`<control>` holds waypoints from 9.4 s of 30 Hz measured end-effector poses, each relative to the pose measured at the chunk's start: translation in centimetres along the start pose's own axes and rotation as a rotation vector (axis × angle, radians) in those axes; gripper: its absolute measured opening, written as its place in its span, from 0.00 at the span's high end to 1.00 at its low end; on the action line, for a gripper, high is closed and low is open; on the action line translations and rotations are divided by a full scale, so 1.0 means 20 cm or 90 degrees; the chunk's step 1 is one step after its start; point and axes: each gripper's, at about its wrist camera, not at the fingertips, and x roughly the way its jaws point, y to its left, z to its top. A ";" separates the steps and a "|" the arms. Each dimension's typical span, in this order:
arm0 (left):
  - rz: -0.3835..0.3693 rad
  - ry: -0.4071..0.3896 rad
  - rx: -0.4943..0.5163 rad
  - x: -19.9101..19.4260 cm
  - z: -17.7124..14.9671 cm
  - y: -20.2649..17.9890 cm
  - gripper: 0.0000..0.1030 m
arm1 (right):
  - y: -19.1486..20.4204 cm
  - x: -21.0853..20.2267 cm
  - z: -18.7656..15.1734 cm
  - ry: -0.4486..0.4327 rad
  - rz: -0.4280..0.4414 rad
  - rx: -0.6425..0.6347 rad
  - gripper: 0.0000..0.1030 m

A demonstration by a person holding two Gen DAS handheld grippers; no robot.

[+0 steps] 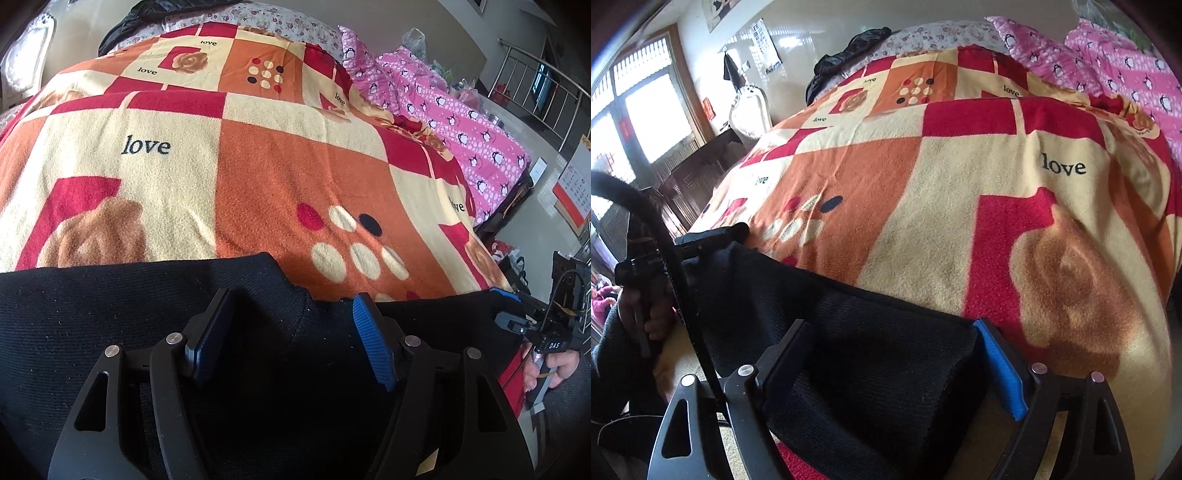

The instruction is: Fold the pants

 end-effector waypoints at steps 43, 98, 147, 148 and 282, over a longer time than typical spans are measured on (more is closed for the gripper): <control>0.018 0.003 0.012 0.02 0.00 -0.02 0.33 | -0.06 -0.04 -0.03 -0.038 0.063 0.050 0.11; 0.017 0.004 0.010 0.02 0.00 -0.02 0.33 | -0.10 -0.04 -0.02 -0.038 0.089 0.072 0.11; -0.001 -0.003 -0.010 0.00 0.01 0.01 0.33 | 0.09 -0.41 -0.49 -0.141 0.008 0.309 0.22; -0.001 -0.003 -0.010 0.00 0.01 0.01 0.33 | 0.08 -0.38 -0.47 -0.139 0.025 0.321 0.22; 0.025 -0.053 -0.072 -0.23 -0.15 0.12 0.49 | 0.70 0.39 0.22 0.086 0.209 -0.374 0.35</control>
